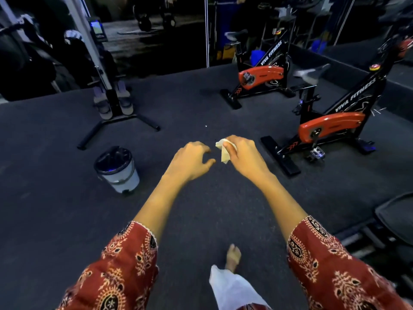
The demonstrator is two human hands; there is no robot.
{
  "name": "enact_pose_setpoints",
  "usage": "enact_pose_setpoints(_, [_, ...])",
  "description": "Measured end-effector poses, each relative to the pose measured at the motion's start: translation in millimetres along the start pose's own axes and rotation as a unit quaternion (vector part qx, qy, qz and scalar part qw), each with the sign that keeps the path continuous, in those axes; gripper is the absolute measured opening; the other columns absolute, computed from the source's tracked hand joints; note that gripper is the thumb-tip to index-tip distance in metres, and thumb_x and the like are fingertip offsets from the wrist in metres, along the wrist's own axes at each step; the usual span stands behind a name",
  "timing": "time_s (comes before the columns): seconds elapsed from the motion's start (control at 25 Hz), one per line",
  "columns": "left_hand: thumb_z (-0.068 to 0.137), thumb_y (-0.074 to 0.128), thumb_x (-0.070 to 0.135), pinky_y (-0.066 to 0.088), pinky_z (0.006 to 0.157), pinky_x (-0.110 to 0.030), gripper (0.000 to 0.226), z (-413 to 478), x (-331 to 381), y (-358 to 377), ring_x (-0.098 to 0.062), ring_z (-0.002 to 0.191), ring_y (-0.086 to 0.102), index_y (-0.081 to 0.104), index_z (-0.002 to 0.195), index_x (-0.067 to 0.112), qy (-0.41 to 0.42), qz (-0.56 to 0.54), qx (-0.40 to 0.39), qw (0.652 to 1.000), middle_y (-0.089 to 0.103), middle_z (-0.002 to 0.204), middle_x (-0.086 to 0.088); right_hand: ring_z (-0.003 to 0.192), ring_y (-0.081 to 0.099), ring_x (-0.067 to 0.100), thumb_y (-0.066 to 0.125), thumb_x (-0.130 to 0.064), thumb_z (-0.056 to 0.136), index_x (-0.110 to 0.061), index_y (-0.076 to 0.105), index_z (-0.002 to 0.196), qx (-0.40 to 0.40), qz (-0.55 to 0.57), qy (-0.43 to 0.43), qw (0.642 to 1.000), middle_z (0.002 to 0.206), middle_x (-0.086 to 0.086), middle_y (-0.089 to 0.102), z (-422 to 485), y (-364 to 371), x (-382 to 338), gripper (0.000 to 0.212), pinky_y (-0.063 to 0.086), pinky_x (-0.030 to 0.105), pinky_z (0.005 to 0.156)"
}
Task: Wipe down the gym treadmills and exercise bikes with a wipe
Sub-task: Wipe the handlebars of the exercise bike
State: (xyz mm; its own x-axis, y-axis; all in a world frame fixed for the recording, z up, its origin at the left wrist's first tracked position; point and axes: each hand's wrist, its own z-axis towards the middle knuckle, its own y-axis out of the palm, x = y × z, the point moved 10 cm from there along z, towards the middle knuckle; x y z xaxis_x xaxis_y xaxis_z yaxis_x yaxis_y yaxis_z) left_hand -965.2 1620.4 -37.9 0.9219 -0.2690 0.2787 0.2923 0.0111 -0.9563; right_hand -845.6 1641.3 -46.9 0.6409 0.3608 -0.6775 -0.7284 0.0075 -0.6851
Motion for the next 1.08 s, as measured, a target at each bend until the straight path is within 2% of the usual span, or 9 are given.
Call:
enact_pose_setpoints(0.28, [0.093,0.055,0.034,0.043,0.094,-0.034,0.038,242,-42,4,-0.019,0.123,0.047,0.058,0.126,0.015,0.012,0.022,-0.019,1.0,0.055,0.132,-0.003,0.094,0.064,0.019,0.039,-0.025,0.103,-0.016,0.066,0.108,0.001,-0.01,0.007,1.0,0.105,0.002,0.068,229,-20,98,0.028,0.054,0.046,0.079])
enact_pose_setpoints(0.4, [0.094,0.055,0.035,0.044,0.093,-0.036,0.039,334,-59,-7,-0.02,0.122,0.048,0.058,0.126,0.014,0.012,0.009,0.01,1.0,0.055,0.131,-0.003,0.096,0.064,0.022,0.039,-0.026,0.103,-0.016,0.065,0.108,0.014,-0.008,0.012,1.0,0.106,0.003,0.067,317,-34,132,0.028,0.054,0.048,0.079])
enact_pose_setpoints(0.6, [0.093,0.056,0.035,0.045,0.093,-0.038,0.039,479,-96,14,-0.022,0.119,0.05,0.059,0.124,0.013,0.01,0.012,-0.018,1.0,0.056,0.129,-0.004,0.098,0.063,0.021,0.041,-0.024,0.103,-0.014,0.065,0.109,0.01,-0.028,0.022,0.999,0.108,0.004,0.067,441,-37,192,0.027,0.054,0.046,0.08])
enact_pose_setpoints(0.76, [0.093,0.056,0.035,0.044,0.092,-0.037,0.039,612,-115,24,-0.022,0.12,0.049,0.059,0.125,0.013,0.046,0.011,-0.003,0.999,0.056,0.13,-0.004,0.099,0.062,0.021,0.04,-0.025,0.103,-0.014,0.065,0.112,0.028,-0.046,0.034,0.998,0.11,0.004,0.065,557,-44,249,0.028,0.053,0.045,0.079])
enact_pose_setpoints(0.92, [0.093,0.055,0.036,0.044,0.091,-0.036,0.039,750,-135,25,-0.022,0.12,0.049,0.058,0.126,0.014,0.078,0.026,-0.03,0.996,0.056,0.129,-0.004,0.097,0.061,0.027,0.042,-0.023,0.103,-0.013,0.065,0.112,0.05,-0.07,0.071,0.994,0.108,0.009,0.065,676,-61,300,0.027,0.052,0.046,0.077])
enact_pose_setpoints(1.08, [0.092,0.057,0.034,0.045,0.091,-0.039,0.036,874,-143,20,-0.025,0.116,0.052,0.062,0.12,0.012,0.111,0.011,-0.016,0.994,0.059,0.123,-0.005,0.092,0.061,0.033,0.044,-0.024,0.102,-0.008,0.065,0.103,0.1,-0.067,0.096,0.988,0.099,0.013,0.066,770,-83,354,0.027,0.051,0.047,0.073])
